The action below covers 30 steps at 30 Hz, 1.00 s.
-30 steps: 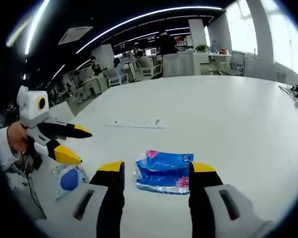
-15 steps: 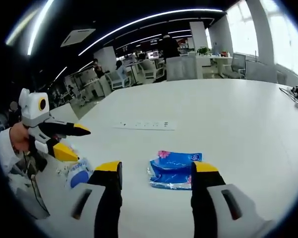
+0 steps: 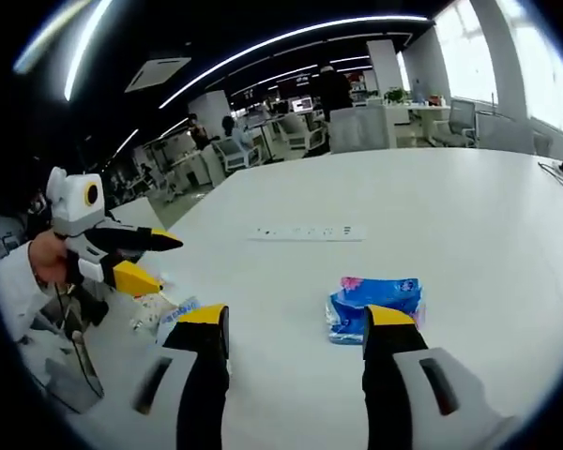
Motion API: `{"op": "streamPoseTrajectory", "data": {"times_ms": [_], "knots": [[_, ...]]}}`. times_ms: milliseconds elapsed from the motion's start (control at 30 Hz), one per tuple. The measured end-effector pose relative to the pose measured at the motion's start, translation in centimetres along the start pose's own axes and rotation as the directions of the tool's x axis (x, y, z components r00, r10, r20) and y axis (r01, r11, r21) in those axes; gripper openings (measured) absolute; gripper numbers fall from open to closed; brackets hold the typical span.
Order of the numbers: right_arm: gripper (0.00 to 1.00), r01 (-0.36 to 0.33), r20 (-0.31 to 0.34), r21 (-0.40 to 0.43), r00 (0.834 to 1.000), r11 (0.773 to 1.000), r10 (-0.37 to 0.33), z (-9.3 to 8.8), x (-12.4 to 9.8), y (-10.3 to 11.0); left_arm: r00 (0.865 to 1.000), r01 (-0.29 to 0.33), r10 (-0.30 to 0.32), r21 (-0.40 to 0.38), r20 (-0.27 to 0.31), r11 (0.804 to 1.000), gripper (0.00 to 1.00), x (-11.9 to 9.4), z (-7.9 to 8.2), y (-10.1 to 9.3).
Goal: Arrange the tabletop items into an orderly group along one side of the table until the central work area is clear of visible clutter.
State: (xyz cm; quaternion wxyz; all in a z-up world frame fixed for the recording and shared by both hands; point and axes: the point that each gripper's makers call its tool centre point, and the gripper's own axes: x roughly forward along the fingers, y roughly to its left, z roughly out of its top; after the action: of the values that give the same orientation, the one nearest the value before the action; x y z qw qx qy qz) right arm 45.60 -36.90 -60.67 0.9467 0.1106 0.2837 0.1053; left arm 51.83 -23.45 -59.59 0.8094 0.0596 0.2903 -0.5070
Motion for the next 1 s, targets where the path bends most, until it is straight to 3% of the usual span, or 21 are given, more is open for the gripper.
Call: {"op": "streamPoseTrajectory", "data": {"times_ms": [567, 1000], "knots": [[0.56, -0.049, -0.054, 0.042, 0.997, 0.998, 0.051, -3.9, -0.3, 5.2, 0.996, -0.084, 0.086, -0.046, 0.028, 0.995, 0.63, -5.6, -1.9, 4.4], [0.54, -0.075, -0.106, 0.092, 0.991, 0.993, 0.085, -7.2, 0.2, 8.9, 0.993, -0.11, 0.112, -0.073, 0.026, 0.991, 0.62, -7.4, -3.9, 6.2]]}}
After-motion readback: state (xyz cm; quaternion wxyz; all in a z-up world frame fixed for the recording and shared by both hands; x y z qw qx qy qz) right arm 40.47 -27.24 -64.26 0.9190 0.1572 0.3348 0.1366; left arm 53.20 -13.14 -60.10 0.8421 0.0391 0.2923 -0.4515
